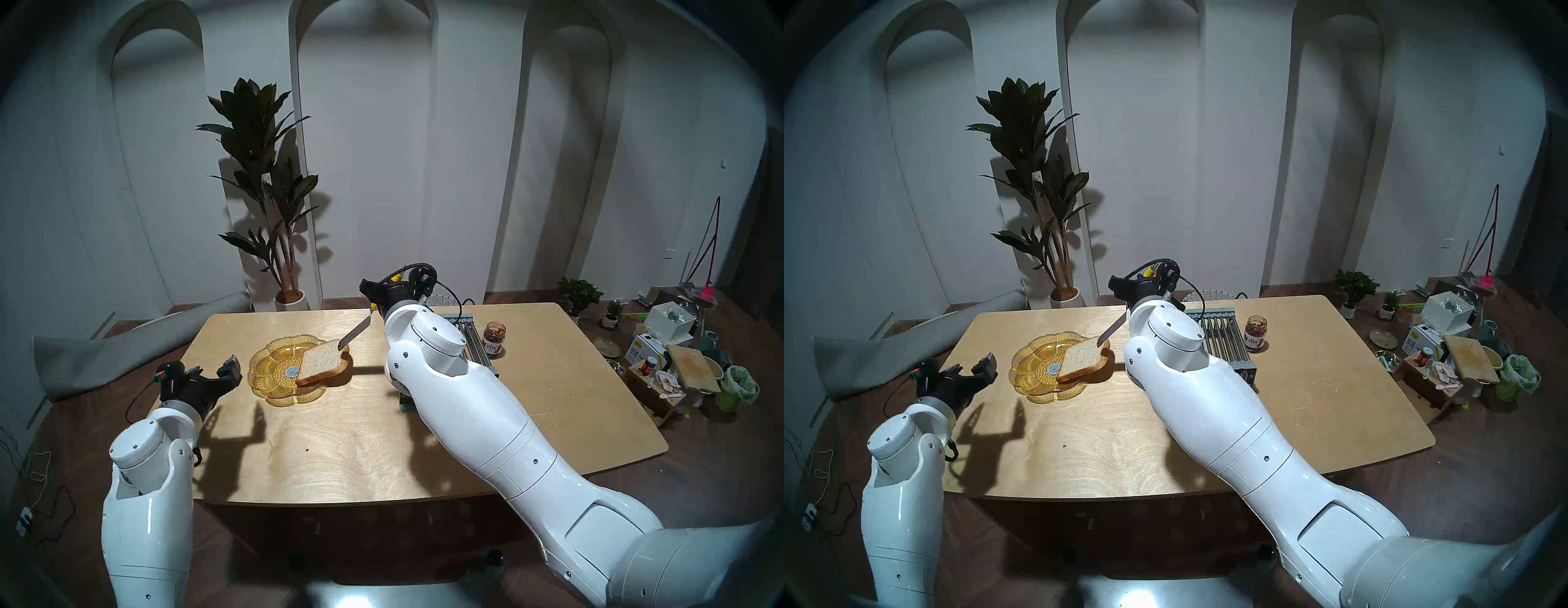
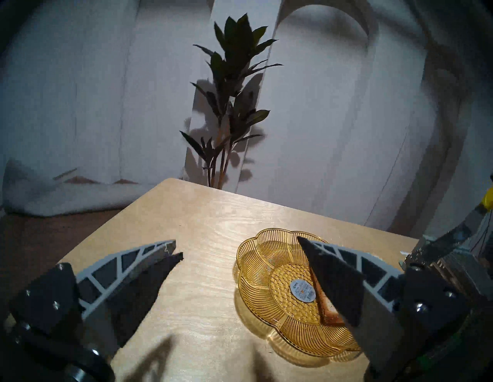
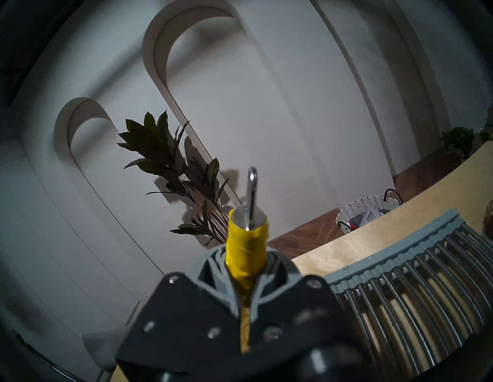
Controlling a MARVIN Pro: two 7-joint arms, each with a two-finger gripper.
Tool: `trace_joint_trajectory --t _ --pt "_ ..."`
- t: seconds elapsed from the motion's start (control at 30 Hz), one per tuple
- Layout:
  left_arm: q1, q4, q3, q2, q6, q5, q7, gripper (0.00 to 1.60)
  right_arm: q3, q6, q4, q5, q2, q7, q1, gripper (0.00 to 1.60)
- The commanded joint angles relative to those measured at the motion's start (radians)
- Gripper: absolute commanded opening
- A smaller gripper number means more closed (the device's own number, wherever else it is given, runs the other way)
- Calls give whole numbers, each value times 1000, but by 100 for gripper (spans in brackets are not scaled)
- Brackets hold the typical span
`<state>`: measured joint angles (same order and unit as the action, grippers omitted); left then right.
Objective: Spread jam over the slice of bread with the knife
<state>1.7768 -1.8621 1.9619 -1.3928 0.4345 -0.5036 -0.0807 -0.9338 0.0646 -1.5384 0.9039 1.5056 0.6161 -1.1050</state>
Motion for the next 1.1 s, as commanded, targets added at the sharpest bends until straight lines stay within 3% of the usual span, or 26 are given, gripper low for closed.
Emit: trace_joint_trajectory --t 0.0,0.03,0.4,0.8,1.07 --pt "-67 0 41 17 104 -103 -4 160 -45 -99 7 77 23 -100 -11 0" --pt "-76 -1 50 16 157 -118 -6 160 -51 -125 15 89 19 -148 -15 0" --pt "-149 108 31 76 293 -165 -32 160 -71 -204 43 218 -34 -319 -17 0" --pt "-236 206 6 173 365 -175 -87 160 -81 -222 107 262 -42 -486 -7 0" --pt "-271 303 -48 214 387 -176 -136 160 -78 -246 136 274 -28 -535 -10 0"
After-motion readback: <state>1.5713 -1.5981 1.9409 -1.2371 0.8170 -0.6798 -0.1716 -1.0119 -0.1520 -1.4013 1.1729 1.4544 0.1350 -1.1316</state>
